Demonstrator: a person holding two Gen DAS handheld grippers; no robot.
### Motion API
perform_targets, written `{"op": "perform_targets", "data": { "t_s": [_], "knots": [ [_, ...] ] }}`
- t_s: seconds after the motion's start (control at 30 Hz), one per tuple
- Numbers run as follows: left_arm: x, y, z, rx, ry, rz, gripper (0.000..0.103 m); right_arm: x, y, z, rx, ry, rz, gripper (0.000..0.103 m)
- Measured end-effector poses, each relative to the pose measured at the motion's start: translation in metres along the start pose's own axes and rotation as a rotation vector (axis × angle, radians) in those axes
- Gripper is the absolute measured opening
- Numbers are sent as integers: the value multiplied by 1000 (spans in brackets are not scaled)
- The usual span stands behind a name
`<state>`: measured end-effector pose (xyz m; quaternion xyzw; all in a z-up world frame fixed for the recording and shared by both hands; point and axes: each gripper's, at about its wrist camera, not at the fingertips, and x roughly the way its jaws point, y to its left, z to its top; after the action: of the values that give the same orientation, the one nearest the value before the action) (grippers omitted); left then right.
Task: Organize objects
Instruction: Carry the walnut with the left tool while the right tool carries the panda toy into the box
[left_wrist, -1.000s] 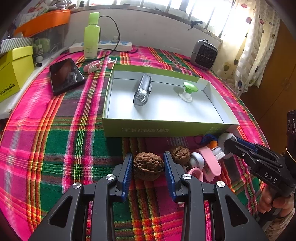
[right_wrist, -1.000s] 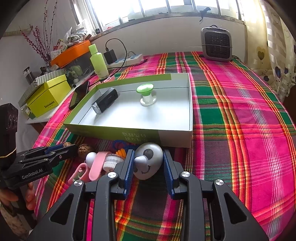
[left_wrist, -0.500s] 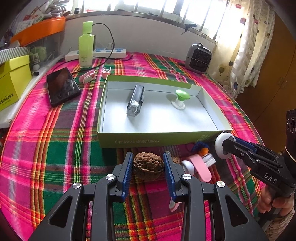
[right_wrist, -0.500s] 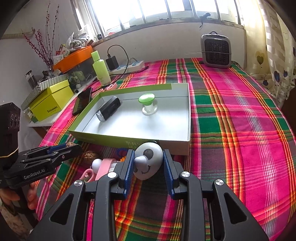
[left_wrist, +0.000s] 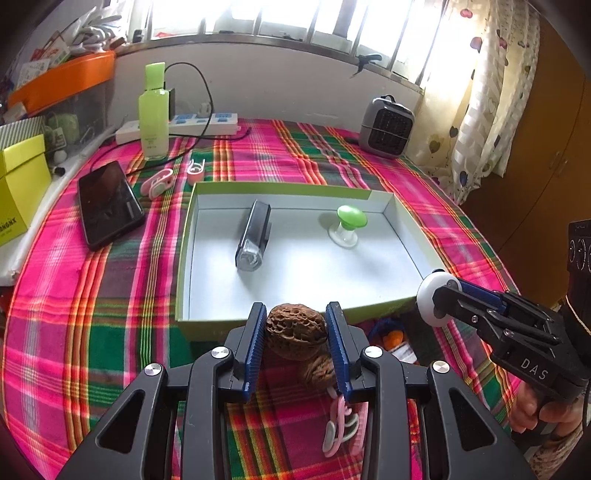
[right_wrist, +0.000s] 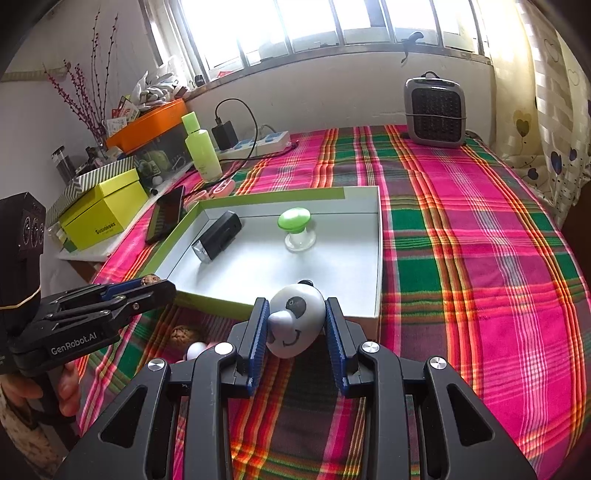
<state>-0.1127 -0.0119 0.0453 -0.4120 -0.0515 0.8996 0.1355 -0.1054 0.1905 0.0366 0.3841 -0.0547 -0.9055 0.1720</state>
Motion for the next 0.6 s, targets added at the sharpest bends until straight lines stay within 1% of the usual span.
{"op": "perform_targets", "data": {
  "t_s": [0.47, 0.6],
  "knots": [
    [21, -4, 32, 16, -9, -7, 31, 14, -3, 27, -5, -10, 2, 32],
    [29, -5, 40, 23, -4, -10, 31, 24, -8, 36, 0, -5, -16, 32]
  ]
}}
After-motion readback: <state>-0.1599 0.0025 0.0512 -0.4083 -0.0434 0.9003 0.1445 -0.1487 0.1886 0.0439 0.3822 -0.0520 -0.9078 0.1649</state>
